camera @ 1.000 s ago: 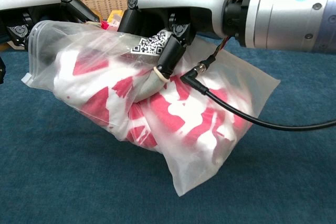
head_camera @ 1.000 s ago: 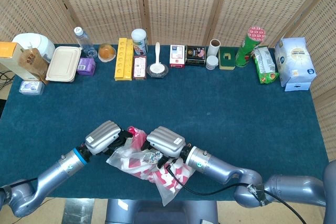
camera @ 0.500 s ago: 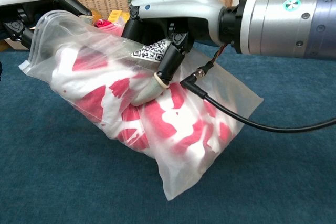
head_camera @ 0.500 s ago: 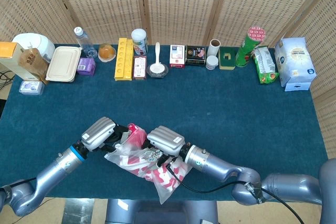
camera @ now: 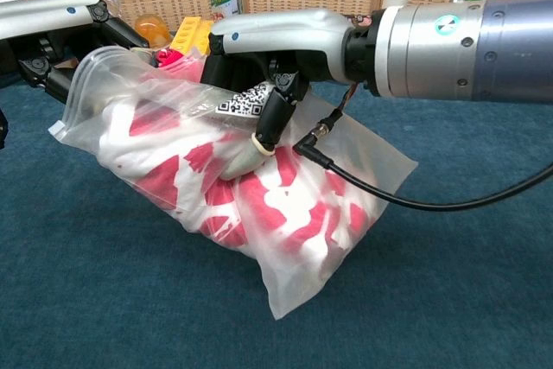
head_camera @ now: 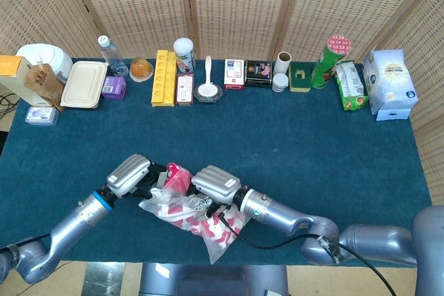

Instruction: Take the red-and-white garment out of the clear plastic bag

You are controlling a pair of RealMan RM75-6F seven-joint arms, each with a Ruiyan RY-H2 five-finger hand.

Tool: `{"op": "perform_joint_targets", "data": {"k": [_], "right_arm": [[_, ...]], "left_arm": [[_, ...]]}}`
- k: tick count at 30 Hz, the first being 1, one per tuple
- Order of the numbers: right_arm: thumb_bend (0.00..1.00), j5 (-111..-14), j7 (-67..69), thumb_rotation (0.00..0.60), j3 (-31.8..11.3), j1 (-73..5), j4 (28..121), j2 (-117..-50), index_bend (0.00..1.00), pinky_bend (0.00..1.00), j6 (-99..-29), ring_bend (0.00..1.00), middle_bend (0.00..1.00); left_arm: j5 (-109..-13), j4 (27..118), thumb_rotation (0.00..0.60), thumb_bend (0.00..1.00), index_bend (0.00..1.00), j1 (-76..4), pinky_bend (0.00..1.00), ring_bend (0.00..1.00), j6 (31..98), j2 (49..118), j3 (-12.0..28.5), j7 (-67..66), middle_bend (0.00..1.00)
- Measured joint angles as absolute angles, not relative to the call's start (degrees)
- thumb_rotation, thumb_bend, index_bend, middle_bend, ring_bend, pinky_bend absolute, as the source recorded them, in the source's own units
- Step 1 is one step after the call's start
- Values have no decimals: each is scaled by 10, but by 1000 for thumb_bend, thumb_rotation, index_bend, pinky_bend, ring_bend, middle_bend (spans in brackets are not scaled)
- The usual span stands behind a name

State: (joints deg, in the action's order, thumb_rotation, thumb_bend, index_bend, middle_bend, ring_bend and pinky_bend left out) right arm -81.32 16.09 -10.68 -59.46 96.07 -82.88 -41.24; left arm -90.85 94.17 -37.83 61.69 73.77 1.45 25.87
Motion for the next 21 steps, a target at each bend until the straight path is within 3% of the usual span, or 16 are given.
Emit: {"op": "perform_joint_targets", "data": {"k": [9, 13, 16, 21], "right_arm": [[224, -783, 126, 599, -113, -613, 906, -852, 896, 1000, -389, 1000, 904], [224, -773, 115, 599, -113, -617, 889, -858, 812, 975, -382, 984, 857], [224, -758, 109, 599, -111, -619, 879, -861, 659, 823, -372, 819, 720], [195, -725, 103, 598, -108, -622, 862, -863, 361, 475, -347, 476, 403]], "left_arm": [[-881, 893, 600, 478, 865, -381, 1000, 1000, 601, 786, 23, 253, 1000], [-863, 873, 600, 479, 868, -385, 1000, 1000, 589, 807, 30, 246, 1000], [-848, 857, 600, 478, 870, -388, 1000, 1000, 577, 823, 35, 239, 1000], [-826, 829, 600, 480, 876, -393, 1000, 1000, 560, 850, 42, 231, 1000]]}}
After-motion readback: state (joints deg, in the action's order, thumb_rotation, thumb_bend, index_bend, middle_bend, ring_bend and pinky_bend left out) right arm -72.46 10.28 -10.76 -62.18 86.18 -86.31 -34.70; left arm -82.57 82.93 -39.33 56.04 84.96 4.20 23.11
